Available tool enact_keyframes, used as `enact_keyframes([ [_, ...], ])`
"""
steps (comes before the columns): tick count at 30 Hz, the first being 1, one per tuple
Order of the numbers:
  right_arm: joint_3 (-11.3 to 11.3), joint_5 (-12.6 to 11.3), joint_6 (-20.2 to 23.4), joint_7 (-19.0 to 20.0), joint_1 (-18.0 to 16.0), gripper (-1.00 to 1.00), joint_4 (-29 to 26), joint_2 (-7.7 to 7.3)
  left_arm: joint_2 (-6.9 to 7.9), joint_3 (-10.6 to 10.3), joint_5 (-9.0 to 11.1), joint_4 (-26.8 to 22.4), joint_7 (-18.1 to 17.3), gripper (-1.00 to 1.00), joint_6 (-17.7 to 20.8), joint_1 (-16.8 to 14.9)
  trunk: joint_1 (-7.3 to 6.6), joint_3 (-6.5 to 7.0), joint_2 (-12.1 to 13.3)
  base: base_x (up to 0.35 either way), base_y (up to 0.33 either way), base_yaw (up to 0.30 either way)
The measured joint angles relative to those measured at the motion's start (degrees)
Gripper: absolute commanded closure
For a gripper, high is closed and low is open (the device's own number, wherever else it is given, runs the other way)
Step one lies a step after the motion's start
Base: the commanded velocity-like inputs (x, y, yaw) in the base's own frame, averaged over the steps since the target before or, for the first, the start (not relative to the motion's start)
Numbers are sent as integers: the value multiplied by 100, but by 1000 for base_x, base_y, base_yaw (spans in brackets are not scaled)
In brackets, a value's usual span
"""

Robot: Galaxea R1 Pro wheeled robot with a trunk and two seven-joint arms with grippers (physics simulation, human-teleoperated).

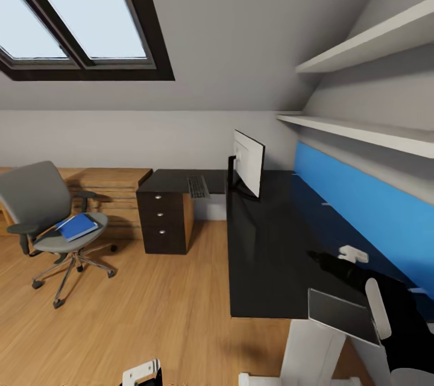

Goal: In the bedroom, organize the workspace by keeping the computer under the desk, ensuring the monitor is on the desk, placing the keyboard on the desk next to the monitor, placing the mouse on the desk next to the keyboard, moving the folder from the swivel chair onto the desk next to the mouse, stacking the notebook on top of the folder with the pen on top of the notebook, and positioning the swivel chair next to the desk.

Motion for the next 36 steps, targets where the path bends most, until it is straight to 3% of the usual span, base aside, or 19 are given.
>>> enact_keyframes([
  [13, -83, -8, 197, 2, -1, -100, -2, -13, 7, 8, 0, -7, 9, -100, -4, 1, -2, 1, 0, -262, 2, -13],
  [15, -254, -121, 300, 0, -2, -100, 0, -14, 8, 14, 0, -23, 9, -100, -5, 1, -3, 1, -1, -27, 0, 0],
  [28, -539, -542, 518, 0, 5, -100, 123, -13, -7, 12, 8, -338, 18, -100, -4, 1, -3, 1, 0, -6, 0, 0],
  [31, -771, -802, 634, 1, 7, -100, 285, -24, -9, 10, 4, -376, 18, -100, -4, 1, 40, -35, -79, 0, 0, 0],
  [33, -1168, -1110, 807, 1, 9, -100, 436, -34, -10, 10, 2, -396, 20, -100, 0, 1, 84, -71, -159, 0, 0, 0],
  [36, -1319, -1205, 885, 0, 9, -100, 472, -50, -10, 9, 2, -395, 22, -100, 0, 1, 150, -125, -280, 0, 0, 0],
])
